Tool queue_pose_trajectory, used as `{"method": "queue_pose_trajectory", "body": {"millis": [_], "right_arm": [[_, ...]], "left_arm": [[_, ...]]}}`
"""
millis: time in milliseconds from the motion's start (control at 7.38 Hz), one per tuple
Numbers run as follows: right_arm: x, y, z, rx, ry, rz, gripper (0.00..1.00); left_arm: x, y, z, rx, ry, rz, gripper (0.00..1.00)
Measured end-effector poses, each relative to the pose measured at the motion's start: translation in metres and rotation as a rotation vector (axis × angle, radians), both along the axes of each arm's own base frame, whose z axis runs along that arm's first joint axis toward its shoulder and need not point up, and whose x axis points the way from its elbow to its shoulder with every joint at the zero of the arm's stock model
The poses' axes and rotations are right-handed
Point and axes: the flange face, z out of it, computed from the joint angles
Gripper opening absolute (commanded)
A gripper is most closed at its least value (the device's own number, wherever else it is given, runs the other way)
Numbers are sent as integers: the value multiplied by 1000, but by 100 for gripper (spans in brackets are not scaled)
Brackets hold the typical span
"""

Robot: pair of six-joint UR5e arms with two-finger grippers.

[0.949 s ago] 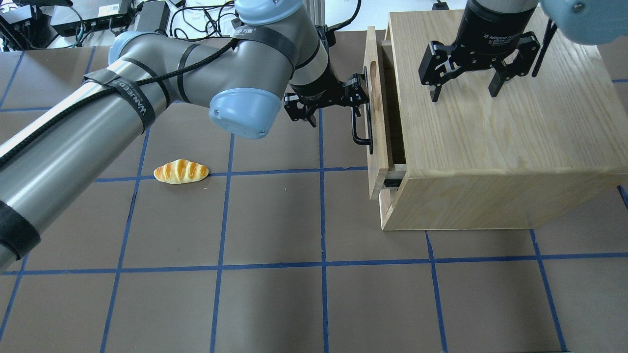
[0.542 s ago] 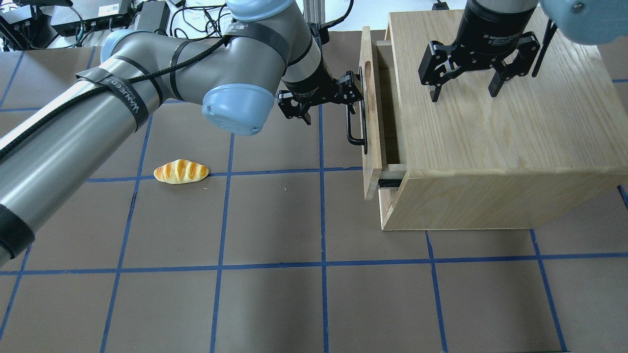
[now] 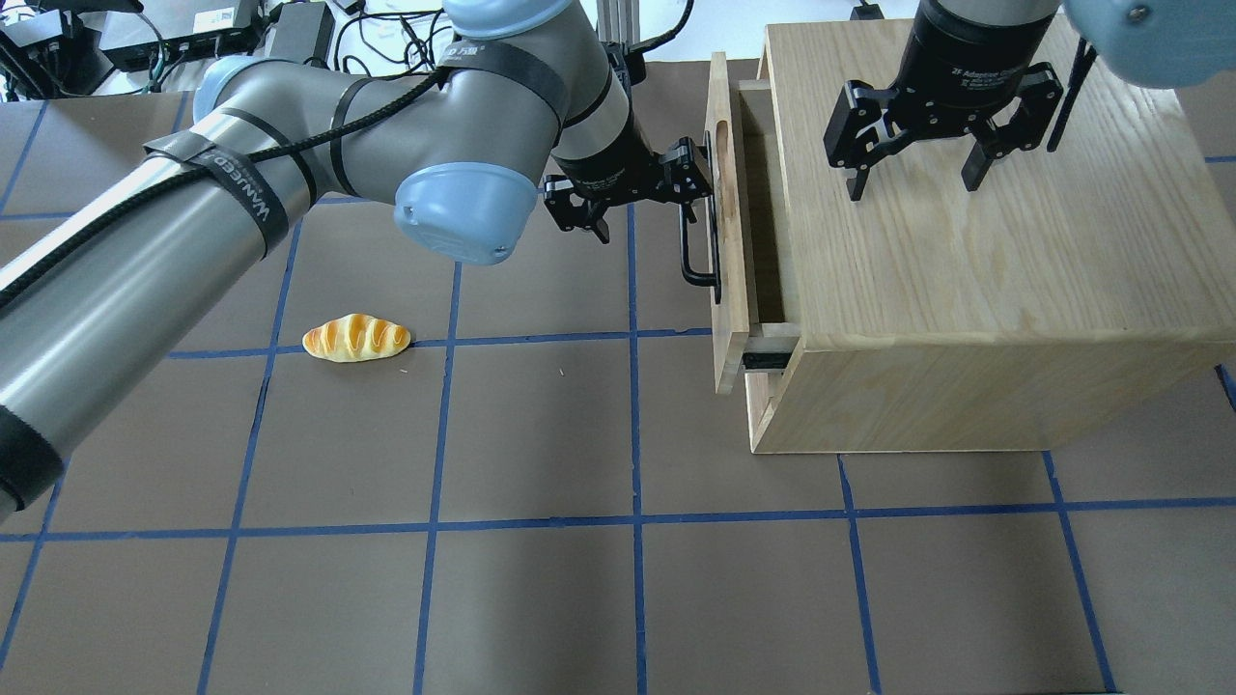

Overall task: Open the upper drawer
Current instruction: 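Pull the handle with the left gripper, sliding the drawer outward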

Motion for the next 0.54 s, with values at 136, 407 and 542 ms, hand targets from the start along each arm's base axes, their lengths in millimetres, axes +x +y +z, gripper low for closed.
{"method": "queue_pose_trajectory", "body": {"millis": [136, 407, 542], "right_arm": [[0, 0, 0, 0, 0, 0, 100], [0, 0, 0, 0, 0, 1, 100], [0, 0, 0, 0, 0, 1, 100]], "left_arm": [[5, -2, -1, 6, -4, 2, 100], [14, -6, -1, 10, -7, 8, 100], [17, -8, 0, 9, -7, 9, 100]]}}
